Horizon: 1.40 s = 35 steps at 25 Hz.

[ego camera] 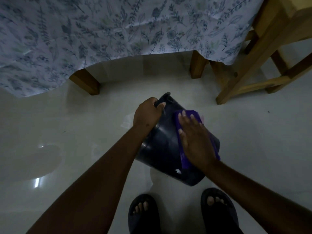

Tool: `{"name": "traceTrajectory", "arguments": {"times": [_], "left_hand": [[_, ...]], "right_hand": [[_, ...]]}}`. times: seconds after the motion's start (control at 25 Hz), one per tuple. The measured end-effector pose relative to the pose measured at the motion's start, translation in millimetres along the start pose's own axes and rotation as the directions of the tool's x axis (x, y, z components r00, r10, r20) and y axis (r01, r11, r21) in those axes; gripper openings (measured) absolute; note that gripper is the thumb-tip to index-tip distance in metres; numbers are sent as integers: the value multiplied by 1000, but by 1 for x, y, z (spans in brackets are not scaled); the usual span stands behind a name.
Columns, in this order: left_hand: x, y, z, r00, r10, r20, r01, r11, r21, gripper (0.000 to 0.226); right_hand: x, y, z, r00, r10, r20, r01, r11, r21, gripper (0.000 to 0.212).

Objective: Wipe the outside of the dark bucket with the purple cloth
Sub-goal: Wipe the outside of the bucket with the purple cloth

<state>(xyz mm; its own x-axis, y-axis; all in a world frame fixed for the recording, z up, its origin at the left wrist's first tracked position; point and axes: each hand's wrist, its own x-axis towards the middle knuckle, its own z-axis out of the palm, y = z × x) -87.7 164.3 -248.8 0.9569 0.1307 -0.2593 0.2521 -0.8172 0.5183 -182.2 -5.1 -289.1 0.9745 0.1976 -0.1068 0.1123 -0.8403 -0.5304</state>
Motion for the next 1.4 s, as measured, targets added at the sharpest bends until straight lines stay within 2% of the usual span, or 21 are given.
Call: {"name": "traceTrajectory", "arguments": {"times": [0.08,0.16,0.2,0.28,0.36,0.4,0.48,0.56,0.64,0.72,0.8,0.84,0.96,1.0,1.04,1.12,1.16,1.24,1.32,1.4], "left_hand": [[1,-4,1,1000,-9,-7,9,1000,-11,22],[2,-4,3,999,38,8,-38,999,-14,25],[2,-1,2,997,68,30,-68,998,-10,26],[3,7,-4,992,100,70,-98,995,-27,27],[-7,4,-18,987,62,145,-42,989,-139,27],[-16,-5,-25,981,53,187,-19,983,-181,27],[-45,-28,-31,975,66,213,-38,991,-131,25],[-58,-42,-26,989,67,130,-57,995,-84,31],[-50,-41,-18,997,63,34,-61,997,-48,37],[-33,-30,-14,994,101,27,-101,995,11,39],[-24,-20,-10,988,148,50,-151,987,53,37],[-22,-16,-8,985,166,56,-169,984,62,36],[-18,-8,-3,981,193,36,-195,975,104,35],[-17,-9,-3,985,174,25,-175,979,107,37],[-14,-11,-3,989,149,21,-151,983,104,40],[-10,-10,0,994,98,40,-102,990,102,43],[-8,-6,1,995,85,48,-90,990,108,43],[-4,5,1,993,108,54,-113,987,117,37],[-7,9,-7,974,191,124,-199,979,52,28],[-17,-5,-18,952,231,201,-220,973,-74,31]], "right_hand": [[-30,-13,11,986,-165,39,169,968,-186,55],[-35,-13,14,964,-255,70,264,939,-221,56],[-23,-11,10,971,-233,53,239,953,-186,56],[13,-3,1,997,-73,-13,72,997,-22,55],[41,7,-6,999,42,-1,-41,991,127,52],[51,12,-7,997,65,30,-69,985,155,51],[61,16,-9,994,60,88,-76,980,185,50],[56,18,-10,995,55,78,-71,973,221,50],[23,10,-4,999,-26,28,23,997,76,51],[-25,-1,7,977,-211,32,213,969,-127,53],[-40,4,11,944,-325,59,330,934,-136,55],[-28,9,8,943,-330,42,332,936,-119,55],[28,19,-9,999,-29,27,24,988,155,54],[31,19,-10,999,32,34,-38,979,201,54],[23,18,-6,999,31,30,-35,987,155,54],[-17,5,8,988,-151,41,154,986,-72,55],[-37,-1,10,963,-261,68,269,951,-156,56],[-44,1,11,939,-329,103,344,919,-194,56],[-24,6,5,965,-256,56,262,956,-131,56],[6,19,-7,998,-32,56,28,997,71,53]]}}
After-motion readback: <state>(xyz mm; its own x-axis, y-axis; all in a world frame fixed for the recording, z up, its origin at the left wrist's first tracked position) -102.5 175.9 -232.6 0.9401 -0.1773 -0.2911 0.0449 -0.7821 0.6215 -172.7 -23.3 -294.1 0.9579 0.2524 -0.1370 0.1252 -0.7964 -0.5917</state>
